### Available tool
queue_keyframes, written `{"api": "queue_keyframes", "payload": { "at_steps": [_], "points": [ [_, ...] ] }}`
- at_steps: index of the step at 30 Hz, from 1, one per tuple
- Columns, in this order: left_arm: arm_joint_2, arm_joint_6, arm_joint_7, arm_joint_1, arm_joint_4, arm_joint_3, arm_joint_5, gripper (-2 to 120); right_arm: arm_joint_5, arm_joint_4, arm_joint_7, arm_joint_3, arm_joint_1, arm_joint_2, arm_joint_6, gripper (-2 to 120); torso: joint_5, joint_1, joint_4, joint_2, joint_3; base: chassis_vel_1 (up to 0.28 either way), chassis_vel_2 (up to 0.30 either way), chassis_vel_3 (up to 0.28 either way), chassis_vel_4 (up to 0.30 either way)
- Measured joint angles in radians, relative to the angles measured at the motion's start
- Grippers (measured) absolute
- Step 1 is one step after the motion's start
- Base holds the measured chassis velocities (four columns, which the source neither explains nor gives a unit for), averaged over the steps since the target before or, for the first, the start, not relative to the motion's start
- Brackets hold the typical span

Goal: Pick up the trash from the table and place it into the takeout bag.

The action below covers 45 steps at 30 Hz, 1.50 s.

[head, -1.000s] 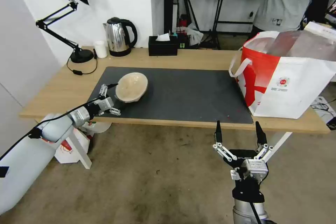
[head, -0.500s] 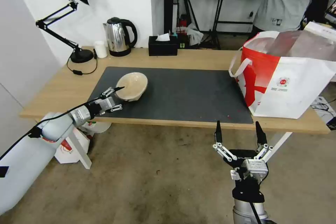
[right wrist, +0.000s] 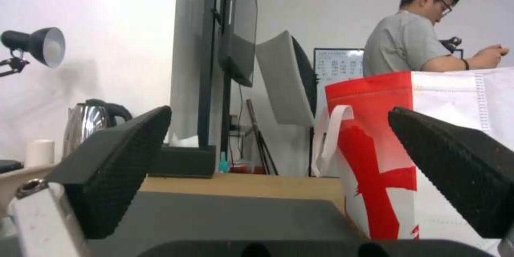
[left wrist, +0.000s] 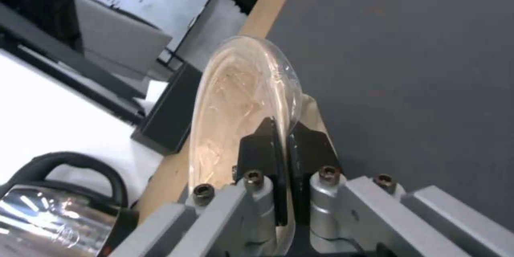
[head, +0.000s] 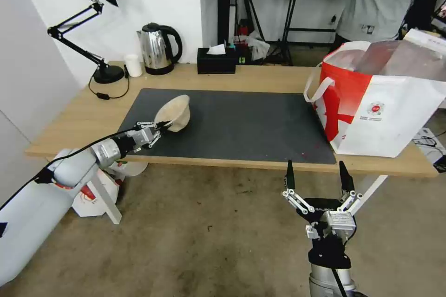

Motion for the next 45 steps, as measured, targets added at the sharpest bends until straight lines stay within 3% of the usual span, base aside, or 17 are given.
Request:
{"api": "queue_keyframes", "payload": {
  "at_steps": [12, 23, 27, 31, 35, 36, 40, 41, 45],
  "points": [
    [0.020, -0.032, 0.065, -0.008, -0.027, -0.024, -0.045, 1, 0.000, 0.000, 0.000, 0.000, 0.000, 0.000, 0.000, 100, -0.0002, 0.000, 0.0000, 0.000, 0.000, 0.000, 0.000, 0.000, 0.000],
    [0.071, -0.030, 0.080, -0.121, -0.053, 0.042, -0.101, 1, 0.000, 0.000, 0.000, 0.000, 0.000, 0.000, 0.000, 100, -0.0001, 0.000, 0.0000, 0.000, 0.000, 0.000, 0.000, 0.000, 0.000],
    [0.092, -0.010, 0.080, -0.308, -0.042, 0.167, -0.140, 1, 0.000, 0.000, 0.000, 0.000, 0.000, 0.000, 0.000, 100, -0.0001, 0.000, -0.0001, 0.000, 0.000, 0.000, 0.000, 0.000, 0.000],
    [0.092, 0.000, 0.079, -0.384, -0.031, 0.218, -0.152, 1, 0.000, 0.000, 0.000, 0.000, 0.000, 0.000, 0.000, 100, -0.0004, 0.000, 0.0001, 0.000, 0.000, 0.000, 0.000, 0.000, 0.000],
    [0.043, 0.019, 0.073, -0.664, 0.034, 0.435, -0.189, 1, 0.000, 0.000, 0.000, 0.000, 0.000, 0.000, 0.000, 100, 0.0001, 0.000, -0.0004, 0.000, 0.000, 0.000, 0.000, 0.000, 0.000],
    [0.043, 0.019, 0.073, -0.664, 0.034, 0.435, -0.189, 1, 0.000, 0.000, 0.000, 0.000, 0.000, 0.000, 0.000, 100, 0.0001, 0.000, -0.0004, 0.000, 0.000, 0.000, 0.000, 0.000, 0.000],
    [-0.065, 0.018, 0.074, -0.890, 0.147, 0.583, -0.195, 1, 0.000, 0.000, 0.000, 0.000, 0.000, 0.000, 0.000, 100, 0.0001, 0.000, -0.0003, 0.000, 0.000, 0.000, 0.000, 0.000, 0.000],
    [-0.065, 0.018, 0.074, -0.890, 0.147, 0.583, -0.195, 1, 0.000, 0.000, 0.000, 0.000, 0.000, 0.000, 0.000, 100, 0.0001, 0.000, -0.0003, 0.000, 0.000, 0.000, 0.000, 0.000, 0.000],
    [-0.201, 0.013, 0.074, -1.036, 0.262, 0.669, -0.196, 1, 0.000, 0.000, 0.000, 0.000, 0.000, 0.000, 0.000, 100, 0.0002, 0.000, 0.0001, 0.000, 0.000, 0.000, 0.000, 0.000, 0.000]
  ]
}}
